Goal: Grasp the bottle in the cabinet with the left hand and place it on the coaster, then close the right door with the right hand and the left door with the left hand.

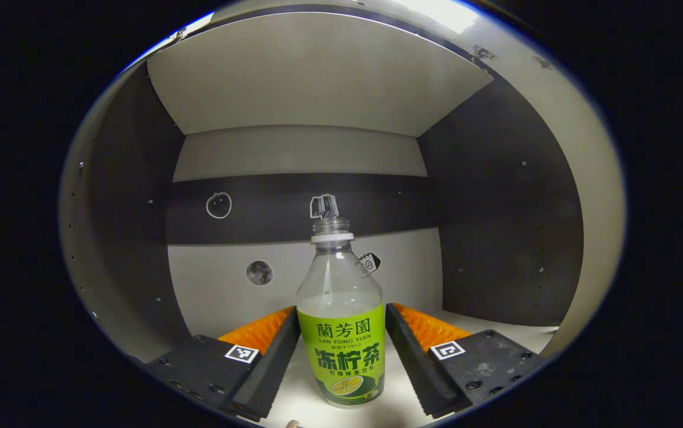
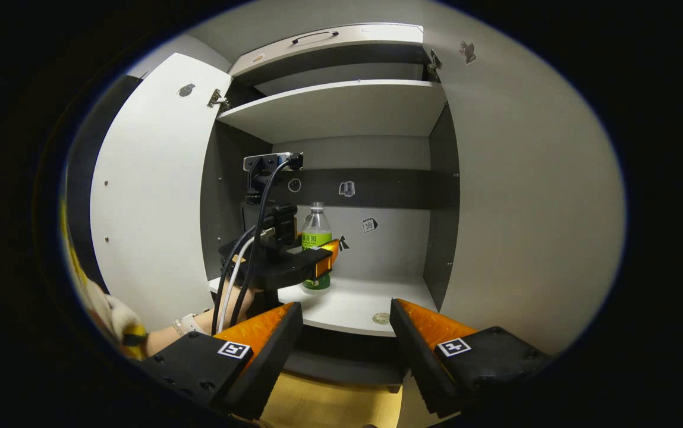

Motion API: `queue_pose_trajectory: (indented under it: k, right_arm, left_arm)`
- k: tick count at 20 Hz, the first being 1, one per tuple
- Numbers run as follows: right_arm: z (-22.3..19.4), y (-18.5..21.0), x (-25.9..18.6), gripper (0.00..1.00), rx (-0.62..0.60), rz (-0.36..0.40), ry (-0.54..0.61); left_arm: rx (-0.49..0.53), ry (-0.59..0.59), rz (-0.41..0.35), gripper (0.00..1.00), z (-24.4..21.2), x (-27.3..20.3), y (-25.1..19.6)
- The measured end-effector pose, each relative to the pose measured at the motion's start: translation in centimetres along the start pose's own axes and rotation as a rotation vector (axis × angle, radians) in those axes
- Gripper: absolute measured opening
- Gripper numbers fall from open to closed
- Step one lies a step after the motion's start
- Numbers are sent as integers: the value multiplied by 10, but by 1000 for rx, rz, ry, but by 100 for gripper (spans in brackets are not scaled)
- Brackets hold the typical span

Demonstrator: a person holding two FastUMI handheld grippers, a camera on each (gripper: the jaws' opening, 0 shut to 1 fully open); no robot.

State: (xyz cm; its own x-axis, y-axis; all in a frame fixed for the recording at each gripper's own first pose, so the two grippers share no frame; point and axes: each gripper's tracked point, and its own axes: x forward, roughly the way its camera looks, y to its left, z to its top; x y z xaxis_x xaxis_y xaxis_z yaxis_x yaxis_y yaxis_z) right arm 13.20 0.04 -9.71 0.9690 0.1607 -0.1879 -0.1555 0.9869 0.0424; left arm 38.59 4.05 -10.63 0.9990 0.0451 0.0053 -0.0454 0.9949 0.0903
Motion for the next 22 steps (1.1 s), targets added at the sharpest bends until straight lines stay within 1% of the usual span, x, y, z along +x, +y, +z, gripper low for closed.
queue_pose_trajectory:
  k: [1, 2, 3, 4, 6, 10, 14, 17, 22]
  right_arm:
    - [0, 0, 0, 98, 2, 0, 2]
    - [-1, -1, 0, 98, 4, -3, 2]
    - [-1, -2, -1, 98, 4, -6, 3]
    - [-1, -3, -1, 98, 3, -7, 5]
    - [-1, -2, -2, 98, 1, -6, 6]
    - [3, -3, -7, 98, -1, -5, -7]
    - [14, -2, -13, 98, -2, -7, -33]
    - [24, 0, -20, 98, -16, 1, -62]
    - [35, 4, -30, 98, -42, 32, -97]
  left_arm:
    - [2, 2, -3, 87, -1, 1, 0]
    - [-1, 2, -11, 83, 0, 2, -2]
    - [-10, 2, -28, 82, -1, 1, -5]
    - [-26, 0, -49, 82, 1, -1, -8]
    - [-56, -13, -67, 79, 7, -2, -16]
    - [-46, -26, -64, 79, 23, -19, -14]
    - [-70, -28, -79, 78, 40, -62, -13]
    - [-84, -29, -68, 79, 47, -104, -10]
    - [-87, -33, -46, 78, 54, -179, -19]
